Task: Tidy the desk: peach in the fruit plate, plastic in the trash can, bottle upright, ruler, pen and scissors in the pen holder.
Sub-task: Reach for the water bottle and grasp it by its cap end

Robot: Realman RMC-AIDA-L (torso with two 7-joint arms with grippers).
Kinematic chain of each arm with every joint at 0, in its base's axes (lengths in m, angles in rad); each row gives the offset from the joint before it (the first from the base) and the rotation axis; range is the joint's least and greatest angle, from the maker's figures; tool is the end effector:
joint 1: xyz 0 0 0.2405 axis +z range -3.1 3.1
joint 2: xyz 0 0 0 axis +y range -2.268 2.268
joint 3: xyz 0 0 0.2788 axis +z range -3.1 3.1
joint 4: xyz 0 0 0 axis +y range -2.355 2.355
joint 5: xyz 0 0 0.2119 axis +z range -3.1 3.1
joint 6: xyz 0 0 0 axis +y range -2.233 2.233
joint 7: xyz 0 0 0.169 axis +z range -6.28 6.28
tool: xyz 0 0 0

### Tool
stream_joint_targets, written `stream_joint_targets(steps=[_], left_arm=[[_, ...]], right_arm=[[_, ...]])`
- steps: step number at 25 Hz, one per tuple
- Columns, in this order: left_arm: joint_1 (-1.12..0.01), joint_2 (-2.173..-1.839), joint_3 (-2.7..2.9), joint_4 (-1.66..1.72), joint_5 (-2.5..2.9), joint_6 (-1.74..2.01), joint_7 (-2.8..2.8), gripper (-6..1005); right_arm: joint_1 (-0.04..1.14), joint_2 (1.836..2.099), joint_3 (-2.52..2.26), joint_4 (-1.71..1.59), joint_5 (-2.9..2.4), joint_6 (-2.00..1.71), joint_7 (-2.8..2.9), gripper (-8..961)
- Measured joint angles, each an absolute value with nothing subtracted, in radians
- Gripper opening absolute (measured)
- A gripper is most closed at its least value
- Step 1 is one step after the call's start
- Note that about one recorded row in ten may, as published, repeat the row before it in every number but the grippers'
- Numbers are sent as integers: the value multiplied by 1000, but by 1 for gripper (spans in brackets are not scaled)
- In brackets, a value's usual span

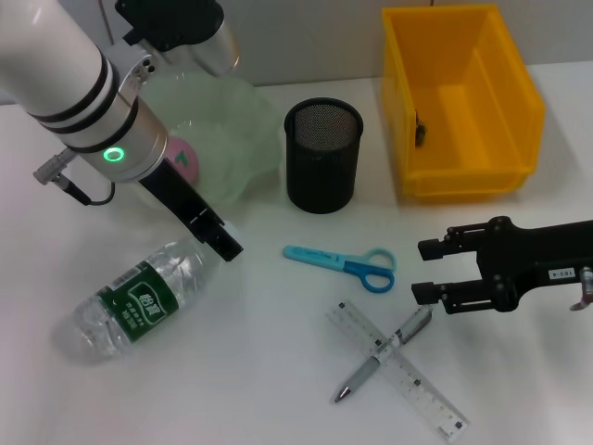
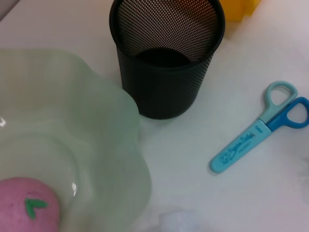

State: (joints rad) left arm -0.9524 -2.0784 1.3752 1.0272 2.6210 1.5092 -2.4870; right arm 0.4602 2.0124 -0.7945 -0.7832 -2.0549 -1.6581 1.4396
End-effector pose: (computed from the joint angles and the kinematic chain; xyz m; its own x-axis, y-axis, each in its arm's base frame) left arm -0.1412 0.4204 -0.0643 0.7987 0.4951 -0.3420 0.3758 -0.8543 -0.3591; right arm 0.2926 0.3282 -0.0052 0.8690 -0.3471 -0.3526 -0.4070 -0.9067 -0.1103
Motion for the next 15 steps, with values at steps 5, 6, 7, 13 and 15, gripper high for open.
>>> stream_joint_targets(steps=[5, 6, 7, 13, 15], left_arm=[[-951, -2078, 1376, 1026, 2616, 1501, -2486, 835], [-950, -2078, 1376, 1026, 2615, 1499, -2484, 835], [-950, -2078, 1376, 1026, 2615, 1499, -2484, 835], [-948, -2078, 1376, 1013, 2614, 1487, -2482, 834], [-947, -2078, 1377, 1011, 2614, 1485, -2482, 834]], right_arm=[[460, 2012, -795, -782, -2063, -1658, 1439, 665], [460, 2012, -794, -782, -2063, -1658, 1440, 665], [460, 2012, -794, -782, -2063, -1658, 1440, 665], [458, 2011, -794, -782, -2063, -1660, 1440, 664], [458, 2011, -794, -783, -2063, -1660, 1440, 664]])
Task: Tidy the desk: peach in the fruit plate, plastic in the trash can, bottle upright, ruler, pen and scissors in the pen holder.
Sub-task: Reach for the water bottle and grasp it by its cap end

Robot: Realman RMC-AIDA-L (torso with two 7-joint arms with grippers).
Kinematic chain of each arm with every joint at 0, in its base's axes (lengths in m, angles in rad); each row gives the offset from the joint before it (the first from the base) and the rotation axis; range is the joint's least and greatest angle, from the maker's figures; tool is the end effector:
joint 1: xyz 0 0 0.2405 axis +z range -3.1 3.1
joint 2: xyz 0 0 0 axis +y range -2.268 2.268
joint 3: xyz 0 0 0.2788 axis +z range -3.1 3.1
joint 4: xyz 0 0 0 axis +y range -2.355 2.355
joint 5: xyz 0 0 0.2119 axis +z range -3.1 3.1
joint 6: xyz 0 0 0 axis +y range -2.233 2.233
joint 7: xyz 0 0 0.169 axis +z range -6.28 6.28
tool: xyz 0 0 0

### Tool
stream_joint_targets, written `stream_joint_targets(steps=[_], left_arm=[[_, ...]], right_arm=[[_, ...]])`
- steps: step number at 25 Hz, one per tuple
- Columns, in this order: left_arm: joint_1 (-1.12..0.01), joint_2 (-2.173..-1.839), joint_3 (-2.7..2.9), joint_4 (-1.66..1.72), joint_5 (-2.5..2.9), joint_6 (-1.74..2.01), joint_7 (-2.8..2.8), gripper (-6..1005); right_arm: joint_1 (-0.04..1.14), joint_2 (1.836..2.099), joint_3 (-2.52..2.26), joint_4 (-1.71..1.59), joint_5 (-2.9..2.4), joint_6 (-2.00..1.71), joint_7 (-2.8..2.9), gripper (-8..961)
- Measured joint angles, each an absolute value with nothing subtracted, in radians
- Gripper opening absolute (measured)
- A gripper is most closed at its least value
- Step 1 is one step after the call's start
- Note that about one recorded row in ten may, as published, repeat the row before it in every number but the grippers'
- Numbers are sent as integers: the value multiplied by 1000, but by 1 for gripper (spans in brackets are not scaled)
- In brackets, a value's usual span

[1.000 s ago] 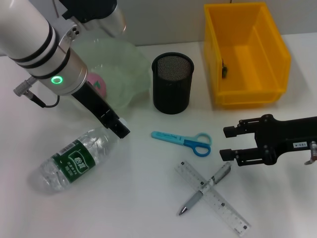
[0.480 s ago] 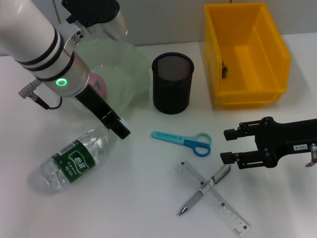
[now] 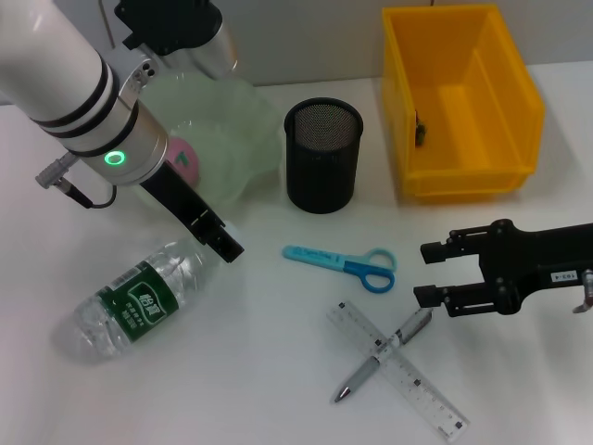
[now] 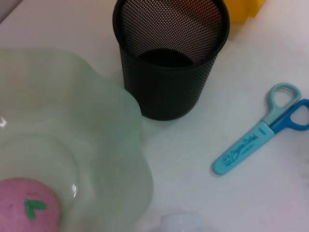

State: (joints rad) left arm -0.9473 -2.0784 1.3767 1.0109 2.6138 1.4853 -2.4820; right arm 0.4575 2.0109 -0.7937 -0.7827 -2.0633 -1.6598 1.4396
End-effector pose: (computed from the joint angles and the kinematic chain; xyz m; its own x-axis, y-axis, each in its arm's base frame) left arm -0.1446 0.4216 -0.0668 0.8003 0.4995 -0.3317 0.3817 -0.8510 -0.3607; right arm 0.2949 0.3266 -0.0051 0.8700 -0.3523 -0.3448 -0.4098 -0.9057 -0.1087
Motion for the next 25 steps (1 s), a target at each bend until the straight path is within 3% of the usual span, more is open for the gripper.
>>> stream_joint_targets(steps=[25], left_arm=[[-952, -2078, 1392, 932, 2551, 1407, -2472, 834]], right_arm=[[456, 2013, -794, -786, -2061, -1660, 1439, 665]])
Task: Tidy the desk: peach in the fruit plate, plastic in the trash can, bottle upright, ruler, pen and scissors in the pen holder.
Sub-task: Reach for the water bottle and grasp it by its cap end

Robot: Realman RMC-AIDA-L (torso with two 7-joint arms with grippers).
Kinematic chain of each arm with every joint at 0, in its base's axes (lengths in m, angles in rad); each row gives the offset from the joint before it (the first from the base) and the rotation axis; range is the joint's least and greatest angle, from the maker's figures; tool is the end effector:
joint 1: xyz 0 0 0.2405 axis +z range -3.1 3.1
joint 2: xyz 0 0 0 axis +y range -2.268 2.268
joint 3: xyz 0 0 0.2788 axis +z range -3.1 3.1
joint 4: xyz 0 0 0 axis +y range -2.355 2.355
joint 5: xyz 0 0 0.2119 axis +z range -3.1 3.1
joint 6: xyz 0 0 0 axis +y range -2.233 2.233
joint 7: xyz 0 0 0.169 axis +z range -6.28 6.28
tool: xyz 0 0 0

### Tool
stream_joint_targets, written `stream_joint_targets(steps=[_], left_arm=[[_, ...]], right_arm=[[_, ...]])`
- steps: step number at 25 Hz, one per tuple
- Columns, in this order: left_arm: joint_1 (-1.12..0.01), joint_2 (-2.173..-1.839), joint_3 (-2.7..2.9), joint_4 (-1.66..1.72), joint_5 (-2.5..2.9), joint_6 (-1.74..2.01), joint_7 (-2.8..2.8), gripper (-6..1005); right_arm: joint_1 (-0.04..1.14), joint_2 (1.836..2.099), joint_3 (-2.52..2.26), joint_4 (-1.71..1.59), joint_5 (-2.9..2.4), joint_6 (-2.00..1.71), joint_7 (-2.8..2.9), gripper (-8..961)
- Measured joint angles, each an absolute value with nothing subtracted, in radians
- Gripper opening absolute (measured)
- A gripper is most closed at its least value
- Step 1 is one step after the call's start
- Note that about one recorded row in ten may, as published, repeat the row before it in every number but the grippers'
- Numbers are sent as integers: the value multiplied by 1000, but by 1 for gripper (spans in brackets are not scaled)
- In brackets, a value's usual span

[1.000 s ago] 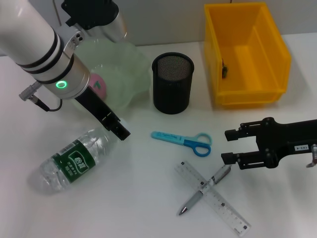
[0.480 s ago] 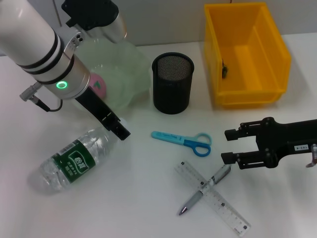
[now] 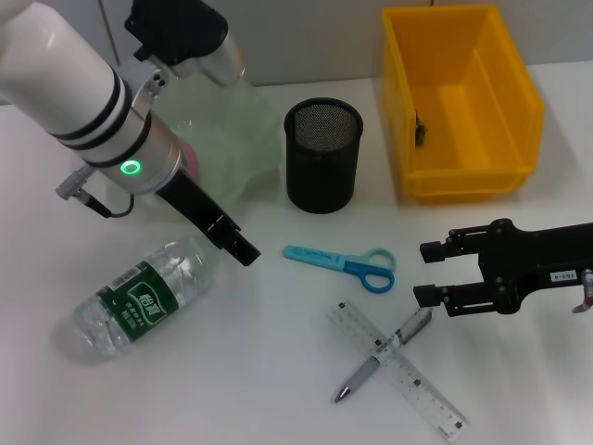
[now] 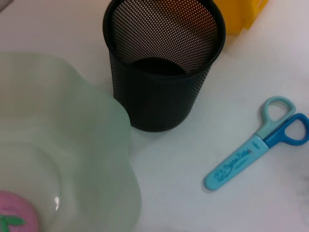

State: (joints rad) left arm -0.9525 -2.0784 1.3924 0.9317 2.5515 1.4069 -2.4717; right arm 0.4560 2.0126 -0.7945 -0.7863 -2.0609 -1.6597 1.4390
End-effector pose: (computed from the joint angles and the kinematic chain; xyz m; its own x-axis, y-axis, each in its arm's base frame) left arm -0.1484 0.4230 -0.0813 0.8070 0.5131 -0.2924 0.4149 -0.8450 -0.3374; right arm 0.2944 0.3266 -0.0051 0.8703 -0.3498 -0.3467 -0.4081 -0.9063 -0.1103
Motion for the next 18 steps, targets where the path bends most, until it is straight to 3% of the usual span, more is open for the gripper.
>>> stream_joint_targets(steps=[18], left_arm=[[-945, -2078, 1423, 888, 2556, 1354, -2467, 835]], right_arm=[[457, 2012, -795, -787, -2062, -1662, 1440, 665]])
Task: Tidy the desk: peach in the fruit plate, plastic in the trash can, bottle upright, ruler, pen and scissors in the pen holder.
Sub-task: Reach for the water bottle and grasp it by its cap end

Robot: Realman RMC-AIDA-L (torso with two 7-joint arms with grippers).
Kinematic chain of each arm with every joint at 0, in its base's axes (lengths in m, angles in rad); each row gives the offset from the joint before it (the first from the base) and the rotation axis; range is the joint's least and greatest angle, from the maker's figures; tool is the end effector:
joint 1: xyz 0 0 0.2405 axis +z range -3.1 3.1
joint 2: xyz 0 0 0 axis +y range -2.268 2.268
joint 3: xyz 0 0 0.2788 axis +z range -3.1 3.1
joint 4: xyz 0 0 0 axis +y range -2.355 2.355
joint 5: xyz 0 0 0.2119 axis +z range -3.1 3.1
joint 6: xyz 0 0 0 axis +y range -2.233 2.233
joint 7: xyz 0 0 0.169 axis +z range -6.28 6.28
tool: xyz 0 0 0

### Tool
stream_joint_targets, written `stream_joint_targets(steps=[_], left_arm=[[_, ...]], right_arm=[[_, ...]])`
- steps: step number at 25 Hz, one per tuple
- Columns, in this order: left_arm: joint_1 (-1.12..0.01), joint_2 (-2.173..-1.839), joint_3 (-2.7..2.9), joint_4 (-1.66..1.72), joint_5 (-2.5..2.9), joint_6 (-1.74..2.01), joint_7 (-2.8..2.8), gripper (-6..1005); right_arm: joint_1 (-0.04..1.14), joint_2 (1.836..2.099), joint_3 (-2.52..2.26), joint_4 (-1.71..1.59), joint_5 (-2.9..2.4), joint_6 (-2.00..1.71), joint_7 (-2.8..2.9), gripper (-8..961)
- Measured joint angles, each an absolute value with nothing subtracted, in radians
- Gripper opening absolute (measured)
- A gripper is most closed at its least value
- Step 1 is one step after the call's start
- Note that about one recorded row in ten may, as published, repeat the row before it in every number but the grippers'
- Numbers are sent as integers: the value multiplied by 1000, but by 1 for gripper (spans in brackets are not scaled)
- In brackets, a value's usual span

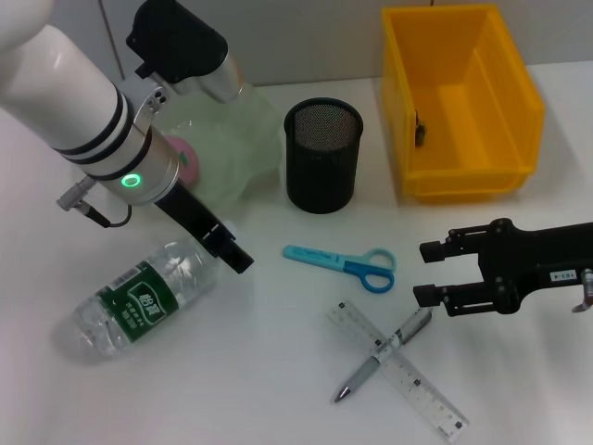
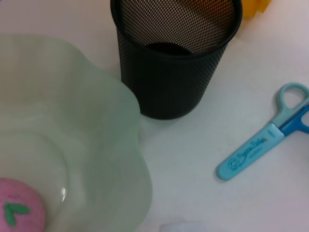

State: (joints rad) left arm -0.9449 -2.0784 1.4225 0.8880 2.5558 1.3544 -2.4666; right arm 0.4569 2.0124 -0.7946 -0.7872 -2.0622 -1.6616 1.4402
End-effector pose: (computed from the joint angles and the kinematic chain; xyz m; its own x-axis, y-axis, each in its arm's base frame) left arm -0.1606 0.4237 -0.0882 0.7999 0.5168 -0.3049 0.4087 -0.8413 -0.3537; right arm 0.2941 0.3266 -0.0050 0.8708 -0.3497 -0.3455 -0.4072 -0.9068 -0.1086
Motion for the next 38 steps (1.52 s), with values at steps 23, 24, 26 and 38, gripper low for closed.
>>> stream_joint_targets(steps=[23, 24, 26, 38], left_arm=[[-930, -2076, 1428, 870, 2574, 1324, -2442, 834], [-930, -2076, 1428, 870, 2574, 1324, -2442, 835], [-929, -2076, 1429, 863, 2573, 1323, -2441, 835], [-926, -2079, 1430, 859, 2526, 1347, -2409, 834]], right_arm=[[453, 2011, -785, -789, -2063, -1685, 1447, 664], [452, 2011, -785, -789, -2063, -1686, 1447, 664], [452, 2011, -785, -789, -2063, -1687, 1447, 664], [455, 2011, -786, -788, -2063, -1695, 1448, 664]])
